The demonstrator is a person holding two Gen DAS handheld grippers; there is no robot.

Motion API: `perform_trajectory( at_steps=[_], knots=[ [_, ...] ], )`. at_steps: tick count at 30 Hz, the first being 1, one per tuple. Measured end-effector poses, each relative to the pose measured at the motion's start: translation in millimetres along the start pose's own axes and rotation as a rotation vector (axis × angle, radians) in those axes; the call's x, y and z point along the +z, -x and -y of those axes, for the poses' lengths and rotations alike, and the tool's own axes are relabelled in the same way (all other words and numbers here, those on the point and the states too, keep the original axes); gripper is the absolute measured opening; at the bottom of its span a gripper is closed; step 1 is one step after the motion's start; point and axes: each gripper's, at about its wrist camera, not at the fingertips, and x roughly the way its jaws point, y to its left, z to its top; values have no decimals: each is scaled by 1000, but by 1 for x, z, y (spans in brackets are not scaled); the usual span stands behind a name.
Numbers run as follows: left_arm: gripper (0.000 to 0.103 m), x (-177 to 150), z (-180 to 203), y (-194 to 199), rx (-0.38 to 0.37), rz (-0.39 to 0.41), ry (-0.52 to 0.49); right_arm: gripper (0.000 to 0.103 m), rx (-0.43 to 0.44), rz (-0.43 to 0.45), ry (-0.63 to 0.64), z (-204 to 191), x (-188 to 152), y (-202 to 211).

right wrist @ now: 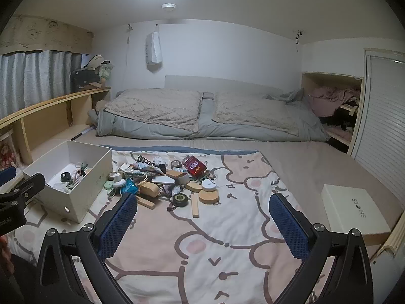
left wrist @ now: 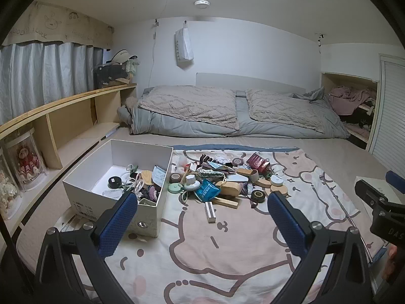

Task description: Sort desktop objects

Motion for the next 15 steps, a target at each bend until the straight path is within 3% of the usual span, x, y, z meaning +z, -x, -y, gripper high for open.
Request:
perform_trajectory(
  at_steps=[15],
  knots=[
    [103, -2, -1, -4, 2, -15, 0, 103, 14, -3, -1, -2, -3, -5]
  ],
)
